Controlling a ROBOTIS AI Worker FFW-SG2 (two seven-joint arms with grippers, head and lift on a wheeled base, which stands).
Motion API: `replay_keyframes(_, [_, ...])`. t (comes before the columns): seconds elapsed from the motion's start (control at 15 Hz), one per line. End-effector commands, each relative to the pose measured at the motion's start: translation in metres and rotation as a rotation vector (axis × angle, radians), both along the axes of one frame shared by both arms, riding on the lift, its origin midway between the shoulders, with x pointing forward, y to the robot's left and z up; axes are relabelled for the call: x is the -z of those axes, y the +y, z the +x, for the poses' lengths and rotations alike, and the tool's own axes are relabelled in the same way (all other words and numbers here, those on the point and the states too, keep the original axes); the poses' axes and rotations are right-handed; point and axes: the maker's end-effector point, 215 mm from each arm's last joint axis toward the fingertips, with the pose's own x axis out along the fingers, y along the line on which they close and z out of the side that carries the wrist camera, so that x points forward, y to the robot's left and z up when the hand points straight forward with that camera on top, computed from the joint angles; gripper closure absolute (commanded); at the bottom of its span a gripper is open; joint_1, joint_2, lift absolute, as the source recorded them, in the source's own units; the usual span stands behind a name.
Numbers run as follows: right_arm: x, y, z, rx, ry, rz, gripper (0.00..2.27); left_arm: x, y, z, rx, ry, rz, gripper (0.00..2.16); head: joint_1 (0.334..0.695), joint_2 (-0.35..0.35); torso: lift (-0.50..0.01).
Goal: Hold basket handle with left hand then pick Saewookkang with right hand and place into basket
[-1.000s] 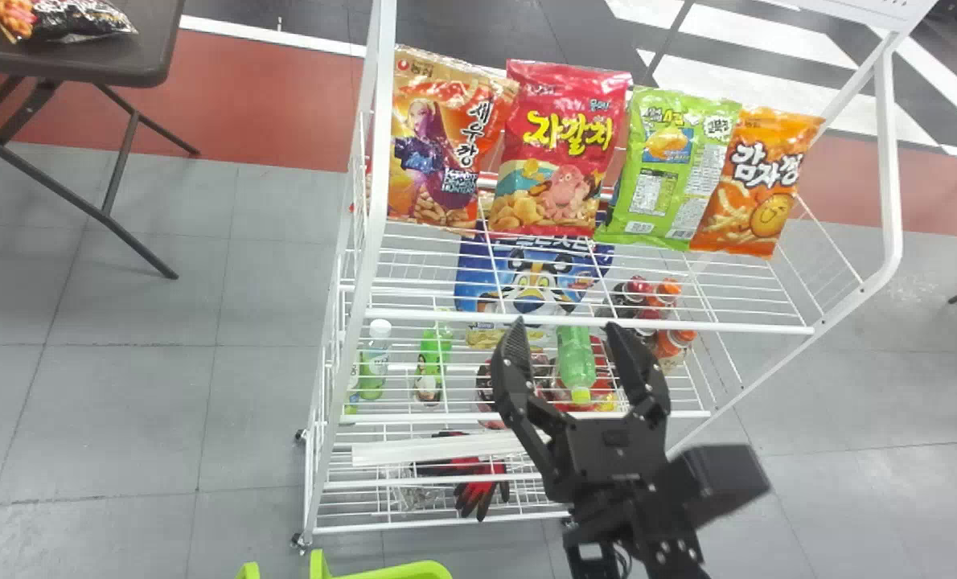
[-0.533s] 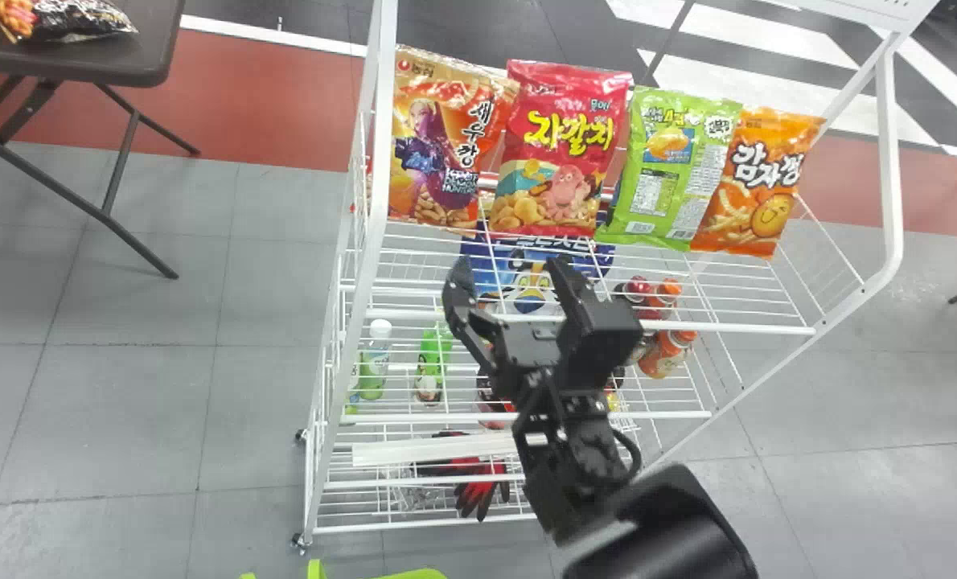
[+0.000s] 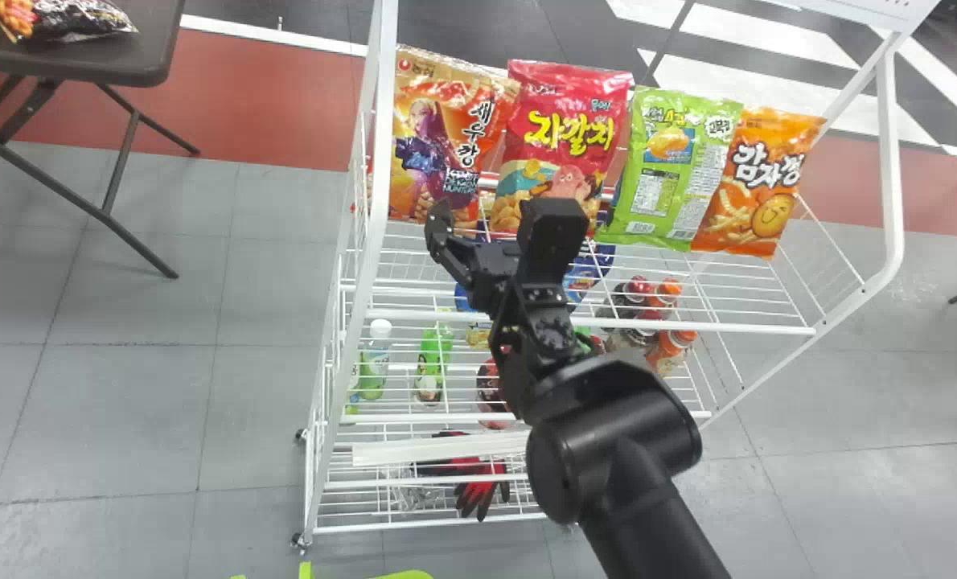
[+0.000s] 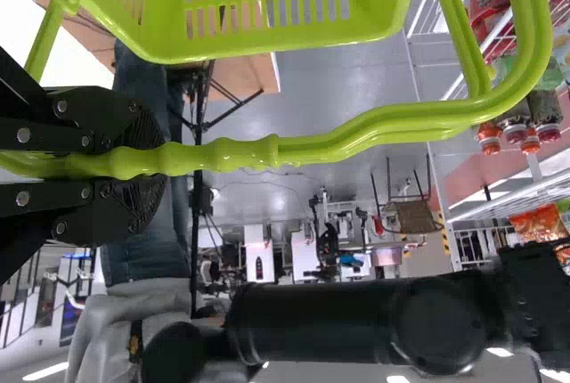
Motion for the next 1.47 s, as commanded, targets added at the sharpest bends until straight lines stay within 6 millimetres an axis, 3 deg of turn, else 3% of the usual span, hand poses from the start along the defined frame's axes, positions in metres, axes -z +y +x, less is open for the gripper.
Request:
replay_keyframes(0.0, [-0.001,0.007,0.018,-0.009,0.004,0.022,0.09,0.001,0.001,0.002,0.000,-0.003,0.004,1.82,0.695,-0.350,-0.019])
replay_keyframes(0.33, [-0.003,0.034,0.058,-0.042,0.018,0.032,0.09,0.005,0.005,0.005,-0.009,0.000,0.011,1.82,0.695,-0.291,-0.019])
replay_keyframes(0.93, [0.005,0.012,0.102,0.007,0.045,0.018,0.09,0.008,0.008,0.009,-0.021,0.000,0.011,1.82,0.695,-0.260,-0.019])
replay_keyframes(1.2, [0.002,0.023,0.110,-0.033,0.051,0.061,0.11,0.009,0.008,0.010,-0.023,0.002,0.006,1.82,0.695,-0.262,-0.019])
replay_keyframes(1.4, [0.015,0.032,0.117,-0.051,0.099,0.065,0.12,0.011,0.008,0.012,-0.030,-0.002,0.002,1.82,0.695,-0.250,-0.019])
